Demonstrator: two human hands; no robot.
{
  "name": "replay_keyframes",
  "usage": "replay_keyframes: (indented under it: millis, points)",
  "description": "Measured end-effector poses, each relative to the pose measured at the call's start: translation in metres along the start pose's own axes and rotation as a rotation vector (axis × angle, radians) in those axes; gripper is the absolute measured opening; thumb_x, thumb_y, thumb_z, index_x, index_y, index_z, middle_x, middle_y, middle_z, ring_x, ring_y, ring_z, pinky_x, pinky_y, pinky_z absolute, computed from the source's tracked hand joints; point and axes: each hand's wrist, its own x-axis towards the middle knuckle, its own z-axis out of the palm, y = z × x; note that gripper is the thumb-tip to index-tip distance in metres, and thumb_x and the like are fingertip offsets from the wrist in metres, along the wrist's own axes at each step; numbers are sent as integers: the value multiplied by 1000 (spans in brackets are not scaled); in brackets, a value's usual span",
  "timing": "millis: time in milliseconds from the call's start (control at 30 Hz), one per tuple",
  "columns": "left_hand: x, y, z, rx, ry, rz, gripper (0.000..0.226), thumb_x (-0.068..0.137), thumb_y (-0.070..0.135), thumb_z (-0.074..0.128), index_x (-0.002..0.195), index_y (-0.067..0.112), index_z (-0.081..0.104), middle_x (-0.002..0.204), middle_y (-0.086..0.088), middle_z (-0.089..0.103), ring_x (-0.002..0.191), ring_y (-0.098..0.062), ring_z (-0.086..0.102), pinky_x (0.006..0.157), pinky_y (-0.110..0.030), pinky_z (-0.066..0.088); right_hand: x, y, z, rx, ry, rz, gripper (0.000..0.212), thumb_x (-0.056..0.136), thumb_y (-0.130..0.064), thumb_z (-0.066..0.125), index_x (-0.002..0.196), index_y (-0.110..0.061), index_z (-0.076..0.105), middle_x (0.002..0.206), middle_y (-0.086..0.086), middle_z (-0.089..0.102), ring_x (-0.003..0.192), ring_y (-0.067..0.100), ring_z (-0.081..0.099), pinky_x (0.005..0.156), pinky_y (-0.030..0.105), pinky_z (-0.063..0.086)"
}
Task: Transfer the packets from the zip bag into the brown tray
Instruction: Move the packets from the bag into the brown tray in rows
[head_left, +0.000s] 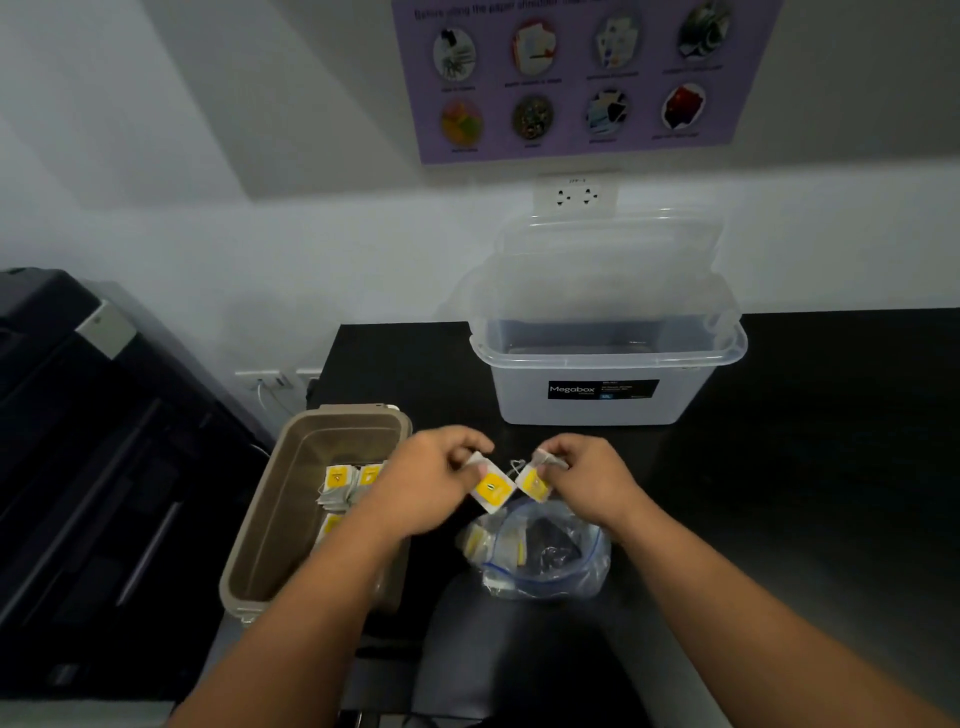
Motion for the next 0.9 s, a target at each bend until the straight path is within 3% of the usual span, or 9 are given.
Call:
replay_keyframes:
  millis: [133, 300, 400, 567, 667, 767, 900]
  points:
    - [-12, -17, -57, 32, 5, -55, 13, 89, 22, 75, 95, 33, 74, 88, 6, 71, 80, -7, 68, 78, -28, 56, -2, -27, 12, 210, -38, 31, 13, 97, -6, 68, 97, -18, 70, 98, 7, 77, 83, 17, 73, 66, 25, 56]
    - [-21, -41, -105, 162, 54, -168, 16, 81, 20, 83, 89, 27, 71, 82, 5, 70, 76, -6, 66, 71, -21, 50, -2, -57, 35, 268, -94, -7, 13, 97, -7, 68, 98, -20, 69, 98, 5, 77, 74, 8, 71, 61, 17, 49]
    - [-17, -59, -117, 368, -28, -203, 15, 80, 19, 83, 85, 28, 72, 83, 7, 72, 82, -8, 68, 79, -25, 55, -2, -70, 50, 268, -122, -37, 13, 98, -7, 67, 98, -20, 69, 93, 4, 77, 69, 8, 70, 60, 17, 48]
    - [-8, -84, -106, 658, -294, -169, 13, 85, 16, 75, 97, 21, 76, 93, 5, 71, 91, -11, 65, 83, -23, 51, -3, -81, 69, 273, -161, -55, 13, 97, -9, 68, 96, -22, 70, 89, 1, 78, 71, 9, 70, 65, 24, 49]
    - [2, -98, -96, 814, -417, -138, 18, 85, 11, 68, 100, 18, 77, 100, 0, 72, 96, -17, 67, 88, -30, 54, -5, -81, 74, 264, -164, -53, 13, 97, -10, 68, 98, -23, 70, 92, 1, 78, 72, 7, 70, 67, 25, 50]
    - [10, -105, -87, 899, -477, -109, 19, 87, 3, 57, 97, 5, 73, 101, -11, 72, 94, -27, 67, 87, -36, 56, -9, -79, 74, 265, -157, -45, 13, 98, -10, 68, 99, -23, 70, 96, 3, 78, 79, 12, 71, 70, 27, 51]
    - [20, -115, -76, 1000, -483, -79, 17, 94, 3, 52, 102, 3, 67, 106, -17, 69, 95, -31, 67, 86, -39, 55, -13, -75, 72, 262, -144, -19, 12, 98, -11, 67, 103, -23, 71, 99, 2, 78, 86, 14, 73, 73, 29, 53]
